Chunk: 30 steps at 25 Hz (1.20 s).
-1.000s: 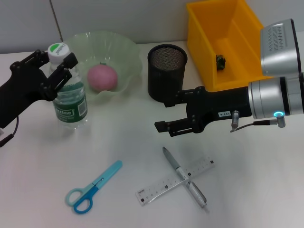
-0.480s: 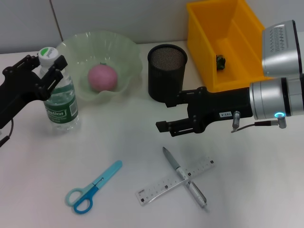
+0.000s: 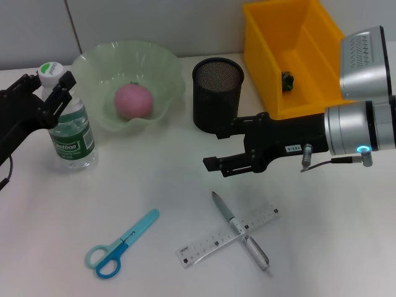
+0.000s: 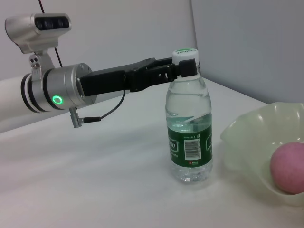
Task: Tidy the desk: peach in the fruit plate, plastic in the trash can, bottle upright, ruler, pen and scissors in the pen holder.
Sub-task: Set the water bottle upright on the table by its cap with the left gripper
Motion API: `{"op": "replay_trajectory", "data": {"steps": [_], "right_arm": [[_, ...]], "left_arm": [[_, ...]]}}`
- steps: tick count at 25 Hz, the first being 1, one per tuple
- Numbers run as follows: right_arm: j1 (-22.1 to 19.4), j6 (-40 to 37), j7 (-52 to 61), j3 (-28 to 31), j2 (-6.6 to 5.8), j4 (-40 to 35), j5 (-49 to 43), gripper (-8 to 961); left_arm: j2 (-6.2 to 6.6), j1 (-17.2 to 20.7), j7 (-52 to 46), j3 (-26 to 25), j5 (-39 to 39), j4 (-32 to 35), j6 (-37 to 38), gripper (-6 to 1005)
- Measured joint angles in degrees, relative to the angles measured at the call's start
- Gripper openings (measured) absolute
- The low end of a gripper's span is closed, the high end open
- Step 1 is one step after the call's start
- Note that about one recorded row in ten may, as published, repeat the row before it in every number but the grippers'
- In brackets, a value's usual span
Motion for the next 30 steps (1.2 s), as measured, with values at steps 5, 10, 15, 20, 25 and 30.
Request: {"op": "replay_trajectory", "data": {"steps": [5,10,15,20,25,30], "right_arm": [[0.08,0.11,0.00,-0.09,0.00,0.00,-0.02,780],[0.15,0.14,0.00,-0.10,0.00,0.00,-0.02,780],[0.22,0.23,0.00,-0.10,0.00,0.00,-0.02,779],[0.23,0.23,0.00,-0.09,0.00,0.00,-0.02,779],[0.31,0.23,0.01,-0.10,0.00,0.00,-0.02,779],[0.34,0.23,0.01,-0.09,0.00,0.00,-0.01,779]], "left_arm": [[-0.05,-0.15,1.81,0.01,-2.99,-2.23,-0.41,470],[-0.05,-0.31,2.01,0.01,-3.28,-2.79,-0.44,471],[-0.05,-0.45,2.08,0.01,-3.38,-2.88,-0.52,473],[-0.05,-0.47,2.12,0.01,-3.38,-2.91,-0.78,474],[-0.05,-0.47,2.13,0.01,-3.38,-2.96,-0.94,476],[-0.05,-0.47,2.13,0.01,-3.39,-2.99,-1.08,477]]}}
